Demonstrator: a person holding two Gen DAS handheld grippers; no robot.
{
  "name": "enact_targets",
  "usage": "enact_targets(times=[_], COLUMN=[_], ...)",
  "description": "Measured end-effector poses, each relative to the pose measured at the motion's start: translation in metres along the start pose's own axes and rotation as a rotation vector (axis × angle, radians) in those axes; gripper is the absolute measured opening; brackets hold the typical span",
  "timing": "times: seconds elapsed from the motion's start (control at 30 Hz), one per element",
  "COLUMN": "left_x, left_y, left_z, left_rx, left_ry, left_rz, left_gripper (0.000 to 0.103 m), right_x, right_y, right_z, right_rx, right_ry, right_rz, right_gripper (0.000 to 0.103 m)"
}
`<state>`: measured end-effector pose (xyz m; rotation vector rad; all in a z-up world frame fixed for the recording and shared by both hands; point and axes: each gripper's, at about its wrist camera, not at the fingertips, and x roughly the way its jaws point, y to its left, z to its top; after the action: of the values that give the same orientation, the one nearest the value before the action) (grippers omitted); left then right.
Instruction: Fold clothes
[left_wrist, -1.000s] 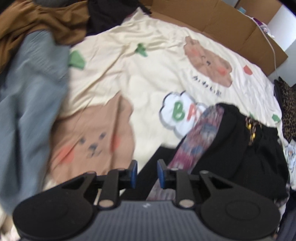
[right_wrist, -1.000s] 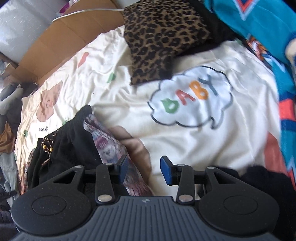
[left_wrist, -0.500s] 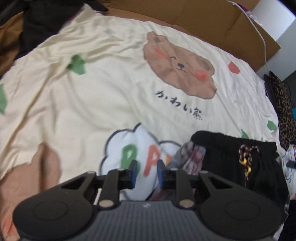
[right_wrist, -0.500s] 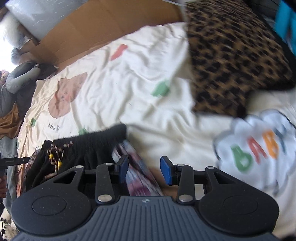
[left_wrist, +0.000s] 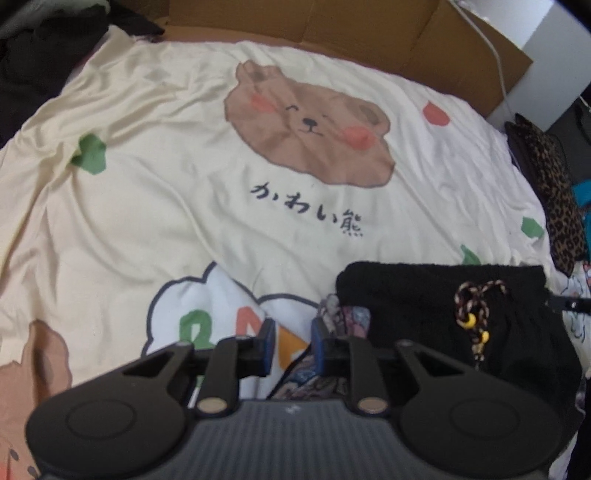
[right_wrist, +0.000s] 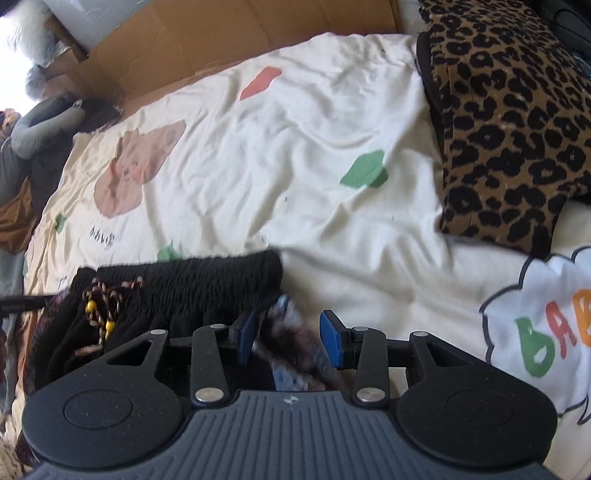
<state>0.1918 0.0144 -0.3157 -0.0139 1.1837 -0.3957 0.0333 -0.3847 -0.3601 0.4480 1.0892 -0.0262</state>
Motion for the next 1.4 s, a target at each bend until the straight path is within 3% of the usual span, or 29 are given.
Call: enact_targets(times=[0.27, 0.4, 0.6, 0.93, 1.13, 1.23, 1.4], left_x=[-0.019, -0.007, 0.023, 0.027, 0.028, 0.029, 0.029], left_y=[0.01, 0.006, 0.0, -0.022, -0.025, -0.023, -0.025], left_z=[0.014, 0.013, -0.005, -0.013, -0.014, -0.013, -0.01], left_rx=[-0.027, -0.014, 0.001, 0.161, 0.202, 0.203, 0.233], left_ry=[-0.067, -0.028, 0.06, 0.07, 0.069, 0.067, 0.066], left_rz=[-0.029, -0.05, -0.06, -0.009, -0.006, -0.015, -0.013], left_gripper=[0.021, 0.021, 0.021, 0.029, 0.032, 0.033, 0.033], right_x=[-0.018, -0.012, 0.008, 0.009, -0.002, -0.005, -0.003], right_y=[-0.005, -0.009, -0.001, 0.011, 0.023, 0.028, 0.038], right_z=[0.006, 0.018, 0.01, -0.009, -0.013, -0.013, -0.009], right_rx=[0.016, 0.027, -0.02, -0.064, -0.13, -0.17, -0.235], right_ry=[-0.07, -0.079, -0.023, 0.009, -0.018, -0.013, -0.014], right_rz=[-0.005, -0.044, -0.067, -0.049, -0.008, 0.027, 0.004], right_gripper=[0.045, 0.045, 0.045, 0.045, 0.045, 0.052, 0.052])
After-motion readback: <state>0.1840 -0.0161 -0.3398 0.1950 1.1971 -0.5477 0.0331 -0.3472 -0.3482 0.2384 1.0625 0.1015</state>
